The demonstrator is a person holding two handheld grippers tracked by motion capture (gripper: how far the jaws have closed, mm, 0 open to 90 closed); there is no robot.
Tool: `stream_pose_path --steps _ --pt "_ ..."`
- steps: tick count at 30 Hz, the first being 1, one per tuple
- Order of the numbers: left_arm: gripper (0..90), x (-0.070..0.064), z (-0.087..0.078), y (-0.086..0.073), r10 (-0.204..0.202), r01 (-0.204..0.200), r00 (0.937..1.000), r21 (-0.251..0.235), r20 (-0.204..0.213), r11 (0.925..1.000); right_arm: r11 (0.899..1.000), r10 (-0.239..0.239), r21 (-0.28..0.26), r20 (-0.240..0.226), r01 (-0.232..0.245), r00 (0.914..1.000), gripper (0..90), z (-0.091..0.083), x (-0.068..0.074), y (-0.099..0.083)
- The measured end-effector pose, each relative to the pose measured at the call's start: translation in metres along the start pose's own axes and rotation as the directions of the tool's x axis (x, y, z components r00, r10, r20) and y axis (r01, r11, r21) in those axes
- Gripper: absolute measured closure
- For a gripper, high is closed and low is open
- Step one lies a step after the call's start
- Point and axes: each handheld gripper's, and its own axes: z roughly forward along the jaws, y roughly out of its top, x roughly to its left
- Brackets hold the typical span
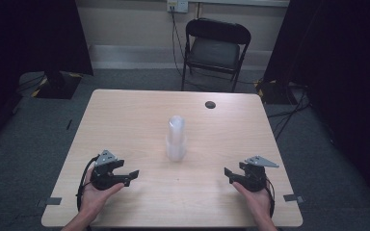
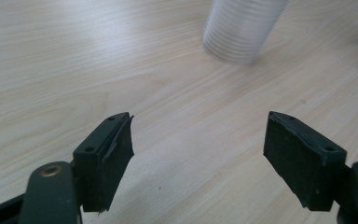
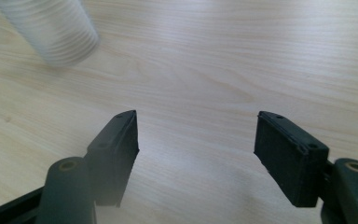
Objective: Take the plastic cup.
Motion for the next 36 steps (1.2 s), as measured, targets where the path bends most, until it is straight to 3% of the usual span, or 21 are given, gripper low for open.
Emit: stream_pose_path --steps 5,11,21,27,28,35,36 --pt "24.1 0.0 0.001 0.001 0.004 -0.004 1.0 0.003 -0.005 1.0 1.0 0.007 -0.01 -0.013 -0.007 0.9999 31.5 -0.001 0.0 0.0" --pt "24.2 -0.001 0.004 0.001 0.005 -0.005 1.0 0.018 -0.006 0.9998 1.0 -0.02 -0.005 -0.022 0.02 0.9996 33.8 0.0 0.002 0.001" --pt "24.6 -0.004 -0.001 0.0 0.016 -0.016 0.9999 0.01 -0.001 0.9998 0.998 -0.036 -0.05 -0.078 0.032 0.9963 36.3 -0.009 0.014 0.006" --pt "24.7 -0.004 -0.001 0.0 0.028 -0.027 0.9996 0.011 -0.006 0.9996 0.996 -0.064 -0.073 -0.121 0.055 0.9907 40.6 -0.013 0.023 0.011" --pt "24.7 -0.004 -0.001 -0.001 0.015 -0.015 0.9999 0.018 0.001 0.9997 0.995 -0.076 -0.078 -0.134 0.065 0.9881 41.4 -0.014 0.026 0.013" --pt "24.9 0.0 -0.006 -0.003 0.004 -0.004 0.9998 0.009 -0.019 0.9999 0.991 -0.106 -0.103 -0.162 0.09 0.9811 41.2 -0.014 0.033 0.021" --pt "24.9 0.0 -0.007 -0.003 0.01 -0.01 0.9997 0.007 -0.022 0.9999 0.987 -0.13 -0.112 -0.154 0.113 0.9795 41.2 -0.015 0.036 0.026"
